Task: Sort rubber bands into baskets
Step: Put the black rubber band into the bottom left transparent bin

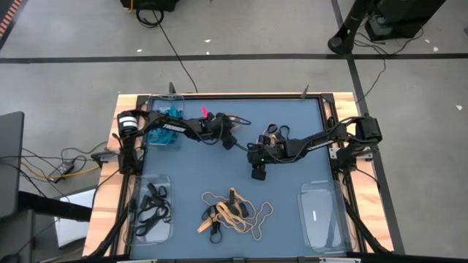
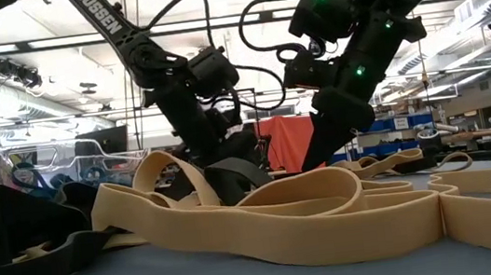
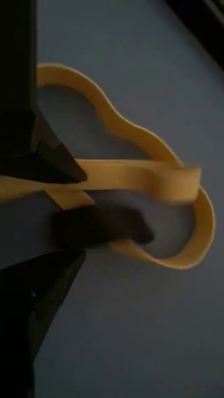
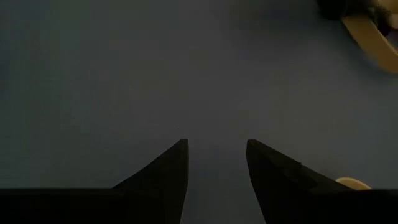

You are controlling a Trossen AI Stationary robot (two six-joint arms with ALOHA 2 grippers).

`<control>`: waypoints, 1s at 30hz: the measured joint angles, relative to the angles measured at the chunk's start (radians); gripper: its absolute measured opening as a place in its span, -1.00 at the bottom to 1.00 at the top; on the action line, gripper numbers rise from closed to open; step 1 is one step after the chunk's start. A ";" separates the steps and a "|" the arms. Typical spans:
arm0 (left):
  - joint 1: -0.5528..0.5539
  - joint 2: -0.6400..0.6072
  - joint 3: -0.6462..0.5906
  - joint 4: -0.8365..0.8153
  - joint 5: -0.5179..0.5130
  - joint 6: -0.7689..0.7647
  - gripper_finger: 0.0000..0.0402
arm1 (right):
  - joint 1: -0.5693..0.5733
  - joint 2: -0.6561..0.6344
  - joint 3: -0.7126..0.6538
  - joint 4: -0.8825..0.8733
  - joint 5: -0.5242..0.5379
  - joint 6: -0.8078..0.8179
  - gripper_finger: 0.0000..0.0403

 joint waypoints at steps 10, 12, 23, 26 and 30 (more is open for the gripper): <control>0.000 0.005 0.000 0.006 0.066 0.031 -0.56 | 0.000 0.000 0.000 -0.001 0.000 0.000 -0.14; 0.000 0.005 0.000 0.006 0.066 0.032 -0.72 | 0.000 0.000 0.000 -0.001 0.000 0.000 -0.14; -0.025 -0.145 0.000 -0.134 0.150 0.032 -0.98 | 0.000 0.000 0.000 -0.015 0.000 0.000 -0.14; -0.057 -0.207 0.000 -0.155 0.149 0.033 -0.98 | 0.000 0.000 0.000 -0.015 0.000 0.000 -0.14; -0.121 -0.291 0.001 -0.228 0.149 0.032 -0.99 | 0.000 0.000 0.000 -0.022 0.000 0.000 -0.14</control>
